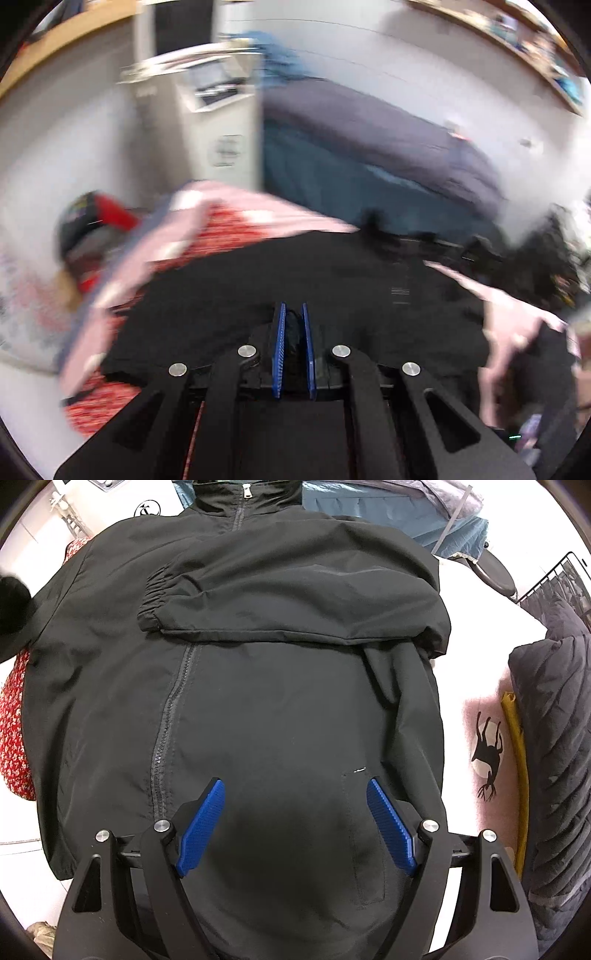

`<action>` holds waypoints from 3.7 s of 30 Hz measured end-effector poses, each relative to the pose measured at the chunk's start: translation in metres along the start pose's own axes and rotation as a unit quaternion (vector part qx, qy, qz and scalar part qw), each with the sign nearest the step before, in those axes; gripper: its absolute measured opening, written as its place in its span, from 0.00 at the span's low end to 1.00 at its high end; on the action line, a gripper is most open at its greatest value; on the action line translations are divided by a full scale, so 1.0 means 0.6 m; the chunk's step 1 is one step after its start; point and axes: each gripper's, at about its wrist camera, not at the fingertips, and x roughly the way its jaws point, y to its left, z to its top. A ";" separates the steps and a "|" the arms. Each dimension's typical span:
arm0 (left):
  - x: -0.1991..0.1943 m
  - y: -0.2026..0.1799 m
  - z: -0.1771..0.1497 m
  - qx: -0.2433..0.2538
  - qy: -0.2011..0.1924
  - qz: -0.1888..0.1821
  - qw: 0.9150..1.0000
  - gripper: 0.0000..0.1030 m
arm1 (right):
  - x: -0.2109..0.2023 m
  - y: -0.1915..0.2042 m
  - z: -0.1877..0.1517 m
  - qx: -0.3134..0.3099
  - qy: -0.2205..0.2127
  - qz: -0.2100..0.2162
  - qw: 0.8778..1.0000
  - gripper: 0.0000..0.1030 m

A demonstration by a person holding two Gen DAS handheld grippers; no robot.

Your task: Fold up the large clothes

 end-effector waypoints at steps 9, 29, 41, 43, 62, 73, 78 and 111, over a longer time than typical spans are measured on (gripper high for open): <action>0.141 -0.252 -0.027 0.077 0.066 -0.083 0.991 0.18 | -0.001 -0.060 -0.019 0.052 0.007 -0.004 0.999 0.76; 0.254 -0.249 -0.310 0.173 0.193 -0.007 0.966 0.94 | 0.032 -0.024 -0.002 0.033 0.034 0.010 0.999 0.76; 0.248 -0.022 -0.360 0.017 0.220 0.079 0.972 0.94 | 0.068 0.087 0.144 0.037 0.014 0.179 0.983 0.76; 0.242 -0.016 -0.368 0.005 0.221 0.075 0.972 0.94 | 0.086 0.108 0.175 0.047 0.014 0.192 0.980 0.76; 0.255 -0.012 -0.407 0.013 0.220 0.071 0.973 0.94 | 0.068 0.187 0.371 -0.040 -0.047 0.070 0.996 0.13; 0.276 -0.031 -0.409 0.026 0.230 0.073 0.970 0.94 | 0.087 0.104 0.267 0.071 0.002 0.093 0.993 0.70; 0.269 -0.046 -0.402 0.038 0.217 0.068 0.973 0.94 | 0.093 0.085 0.200 0.072 0.031 0.088 0.993 0.70; 0.146 -0.014 -0.553 0.138 0.153 0.097 0.974 0.94 | 0.030 -0.050 -0.177 -0.051 0.050 -0.007 0.997 0.80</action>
